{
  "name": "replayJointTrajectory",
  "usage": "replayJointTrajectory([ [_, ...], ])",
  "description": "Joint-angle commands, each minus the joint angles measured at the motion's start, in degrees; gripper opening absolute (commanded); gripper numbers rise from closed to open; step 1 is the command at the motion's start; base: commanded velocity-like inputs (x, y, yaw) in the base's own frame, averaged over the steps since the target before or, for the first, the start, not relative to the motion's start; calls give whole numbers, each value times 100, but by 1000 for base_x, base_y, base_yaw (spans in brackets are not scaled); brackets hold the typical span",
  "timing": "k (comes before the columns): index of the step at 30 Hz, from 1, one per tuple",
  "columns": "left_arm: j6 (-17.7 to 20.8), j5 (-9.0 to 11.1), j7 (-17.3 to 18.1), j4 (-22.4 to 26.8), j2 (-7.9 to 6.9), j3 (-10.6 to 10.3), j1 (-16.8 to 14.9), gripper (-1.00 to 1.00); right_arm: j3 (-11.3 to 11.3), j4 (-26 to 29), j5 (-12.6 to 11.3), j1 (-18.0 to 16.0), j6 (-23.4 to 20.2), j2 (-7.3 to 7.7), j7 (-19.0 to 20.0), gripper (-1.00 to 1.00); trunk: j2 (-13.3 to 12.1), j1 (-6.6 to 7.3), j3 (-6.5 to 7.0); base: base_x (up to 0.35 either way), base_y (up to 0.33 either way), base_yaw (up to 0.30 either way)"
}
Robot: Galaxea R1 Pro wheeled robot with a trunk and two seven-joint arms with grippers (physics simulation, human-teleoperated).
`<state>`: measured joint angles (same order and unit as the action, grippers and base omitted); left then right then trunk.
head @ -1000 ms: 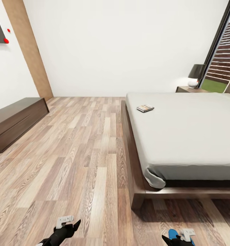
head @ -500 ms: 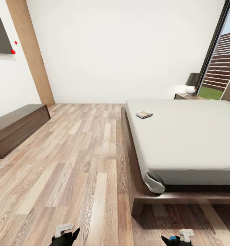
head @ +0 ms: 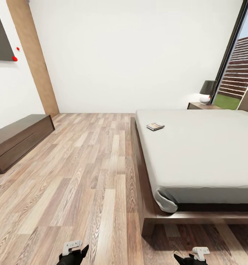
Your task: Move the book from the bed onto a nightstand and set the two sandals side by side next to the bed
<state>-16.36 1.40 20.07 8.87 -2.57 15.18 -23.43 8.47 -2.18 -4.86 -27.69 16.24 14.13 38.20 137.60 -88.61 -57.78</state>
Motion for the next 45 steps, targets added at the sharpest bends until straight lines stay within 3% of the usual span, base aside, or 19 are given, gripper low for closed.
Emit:
replayJointTrajectory([
  [1,-6,13,38,-8,7,29,-4,100,5,-22,-50,-8,11,2,38,100,-39,24,13,0,0,0],
  [16,1,1,39,-37,60,16,-4,100,5,-31,-45,-8,14,-44,39,100,-641,353,283,0,0,0],
  [20,-4,1,35,-41,108,19,-4,100,5,-147,-48,-8,21,-386,29,100,-801,441,354,0,0,0],
  [22,-6,-2,33,-47,123,20,-4,100,5,-207,-46,-8,25,-675,-95,100,-882,485,390,0,0,0],
  [26,-10,-8,33,-149,131,20,-4,100,5,-237,-46,-8,79,-869,-543,100,-1042,573,462,0,0,0],
  [32,-21,-10,31,-234,140,18,-4,100,5,-246,-55,-8,139,-901,-861,100,-1283,705,570,0,0,0],
  [40,-33,-8,32,-253,198,20,-4,100,5,-248,-59,-8,151,-895,-926,100,-1603,880,713,0,0,0],
  [45,-34,-8,32,-249,203,26,-4,100,5,-245,-59,-8,151,-887,-928,100,-1603,880,713,0,0,0],
])
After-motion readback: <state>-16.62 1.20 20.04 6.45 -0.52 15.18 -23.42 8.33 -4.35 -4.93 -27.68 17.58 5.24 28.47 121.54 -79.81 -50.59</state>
